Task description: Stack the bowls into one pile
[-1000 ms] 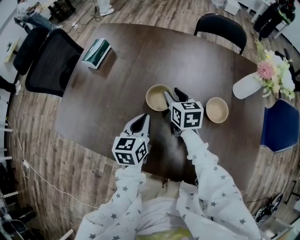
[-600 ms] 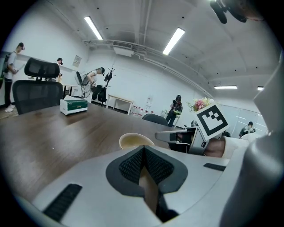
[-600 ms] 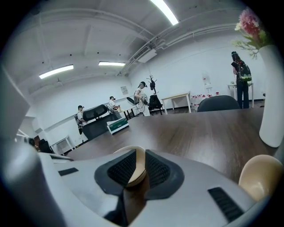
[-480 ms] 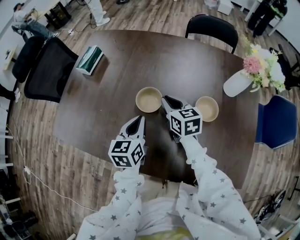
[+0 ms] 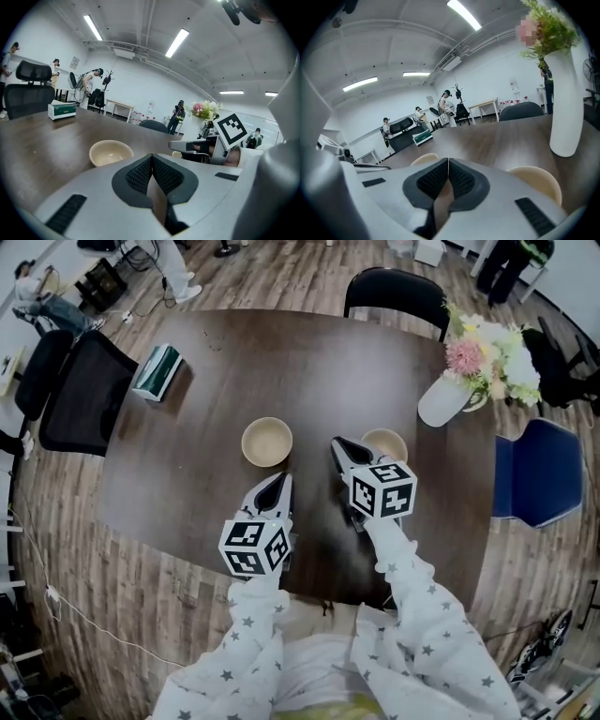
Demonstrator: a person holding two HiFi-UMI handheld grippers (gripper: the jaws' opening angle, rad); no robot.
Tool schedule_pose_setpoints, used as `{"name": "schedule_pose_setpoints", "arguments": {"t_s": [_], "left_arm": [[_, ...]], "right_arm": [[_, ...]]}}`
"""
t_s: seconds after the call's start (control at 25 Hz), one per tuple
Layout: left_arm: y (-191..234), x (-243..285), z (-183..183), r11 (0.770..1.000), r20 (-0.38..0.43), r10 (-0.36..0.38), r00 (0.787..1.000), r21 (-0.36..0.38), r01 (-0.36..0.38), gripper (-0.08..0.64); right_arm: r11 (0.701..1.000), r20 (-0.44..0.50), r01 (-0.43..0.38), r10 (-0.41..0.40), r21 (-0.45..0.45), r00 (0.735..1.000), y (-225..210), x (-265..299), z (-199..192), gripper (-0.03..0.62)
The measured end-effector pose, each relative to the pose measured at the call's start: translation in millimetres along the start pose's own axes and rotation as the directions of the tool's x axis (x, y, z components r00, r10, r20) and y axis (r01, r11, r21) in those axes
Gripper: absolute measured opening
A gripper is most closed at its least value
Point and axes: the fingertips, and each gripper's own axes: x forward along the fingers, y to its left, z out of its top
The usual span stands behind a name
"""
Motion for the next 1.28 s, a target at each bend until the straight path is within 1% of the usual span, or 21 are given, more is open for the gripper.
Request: {"name": "schedule_pose_setpoints", "arguments": {"t_s": [0.2,0.48,0.72,0.84,0.88,0.92,0.96,1.0,1.16,1.28], "left_arm": [[-24.1,9.5,-0.7,0.999,-0.011,-0.035,0.999,0.014,0.035,0.025],[-55.2,26.5,-6.1,0.996,-0.032,-0.084,0.996,0.035,0.085,0.025],[-78.0,39.3,-11.5,0.991,-0.055,-0.125,0.991,0.047,0.128,0.025],[-85.3,44.7,-16.9,0.989,-0.07,-0.138,0.988,0.049,0.142,0.025],[-87.2,46.1,-20.0,0.988,-0.078,-0.142,0.987,0.049,0.146,0.025],[-88.9,47.0,-23.6,0.988,-0.087,-0.145,0.986,0.048,0.149,0.025],[-90.2,47.6,-27.5,0.987,-0.096,-0.147,0.985,0.046,0.151,0.025],[-91.3,47.9,-31.2,0.987,-0.104,-0.148,0.984,0.045,0.153,0.025],[-94.1,49.5,-42.2,0.986,-0.123,-0.157,0.98,0.038,0.162,0.025],[-92.4,48.6,-49.6,0.987,-0.137,-0.151,0.979,0.032,0.157,0.026]], "right_arm": [[0.997,0.02,0.05,-0.051,0.058,0.998,-31.1,-27.2,-0.7,0.025],[0.986,0.042,0.135,-0.14,0.097,0.989,-70.8,-58.5,-5.0,0.025],[0.968,0.048,0.239,-0.242,0.072,0.969,-100.2,-80.5,-10.0,0.026],[0.952,0.058,0.297,-0.302,0.071,0.952,-114.7,-88.7,-11.8,0.029],[0.946,0.058,0.315,-0.319,0.075,0.946,-119.2,-90.8,-13.6,0.037],[0.942,0.055,0.326,-0.331,0.084,0.942,-122.9,-92.1,-16.3,0.068],[0.938,0.048,0.332,-0.337,0.096,0.94,-125.9,-92.5,-19.9,0.1],[0.936,0.036,0.335,-0.34,0.107,0.94,-128.5,-92.0,-24.2,0.11],[0.929,-0.028,0.343,-0.343,0.135,0.939,-138.7,-84.3,-43.1,0.126],[0.928,-0.067,0.332,-0.325,0.171,0.943,-142.6,-75.3,-54.4,0.13]]}}
